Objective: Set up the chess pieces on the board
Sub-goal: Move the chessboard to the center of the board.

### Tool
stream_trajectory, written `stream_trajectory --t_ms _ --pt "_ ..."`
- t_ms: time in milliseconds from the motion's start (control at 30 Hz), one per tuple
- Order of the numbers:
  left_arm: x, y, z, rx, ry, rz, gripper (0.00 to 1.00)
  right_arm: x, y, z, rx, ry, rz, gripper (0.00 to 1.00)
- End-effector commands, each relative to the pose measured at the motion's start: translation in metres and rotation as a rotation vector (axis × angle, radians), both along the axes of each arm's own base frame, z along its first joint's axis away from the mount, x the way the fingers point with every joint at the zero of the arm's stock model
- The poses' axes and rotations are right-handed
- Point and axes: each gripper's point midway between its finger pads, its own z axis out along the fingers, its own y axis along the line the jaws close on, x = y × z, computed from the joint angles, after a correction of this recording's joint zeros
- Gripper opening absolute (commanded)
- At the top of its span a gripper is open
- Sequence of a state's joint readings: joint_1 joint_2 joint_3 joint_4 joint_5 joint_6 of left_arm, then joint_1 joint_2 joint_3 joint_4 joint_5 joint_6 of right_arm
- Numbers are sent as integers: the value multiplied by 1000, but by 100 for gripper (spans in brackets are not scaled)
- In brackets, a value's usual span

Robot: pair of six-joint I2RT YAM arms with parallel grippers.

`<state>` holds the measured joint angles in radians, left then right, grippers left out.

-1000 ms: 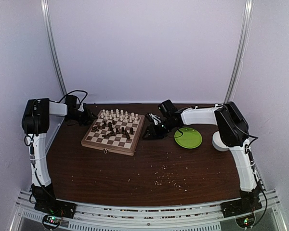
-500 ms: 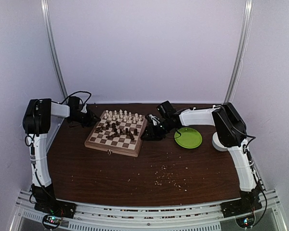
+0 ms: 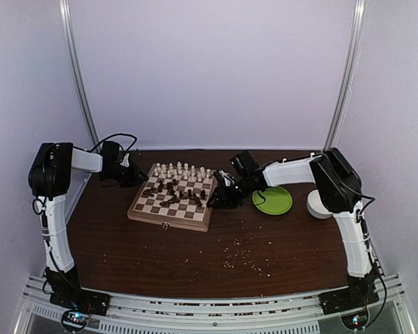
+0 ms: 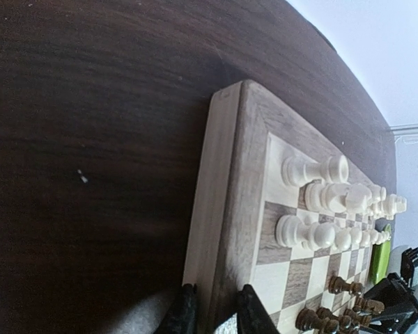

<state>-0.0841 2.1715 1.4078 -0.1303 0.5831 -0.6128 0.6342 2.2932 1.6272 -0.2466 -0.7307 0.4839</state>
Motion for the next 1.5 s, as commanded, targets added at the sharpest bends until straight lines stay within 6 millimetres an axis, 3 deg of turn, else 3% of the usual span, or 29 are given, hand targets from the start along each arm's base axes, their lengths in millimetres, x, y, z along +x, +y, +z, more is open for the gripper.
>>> stream_trajectory --t_ms 0,267,633,933,1167,1467 --pt "-48 -54 -4 -28 67 -139 18 -26 -7 -7 -14 36 37 32" --pt "-105 -81 -17 -41 98 -164 16 -59 -34 -15 -100 40 117 31" --pt "-171 -131 -11 -37 88 -243 14 -112 -82 -32 -246 93 242 29" --pt "-216 -163 -11 -24 93 -298 14 -121 -113 -20 -301 -2 279 29" --pt "-252 -157 -14 14 106 -294 14 -128 -136 -40 -351 10 287 30" --pt "-278 -145 -23 46 125 -284 14 -99 -131 -23 -355 -83 247 32"
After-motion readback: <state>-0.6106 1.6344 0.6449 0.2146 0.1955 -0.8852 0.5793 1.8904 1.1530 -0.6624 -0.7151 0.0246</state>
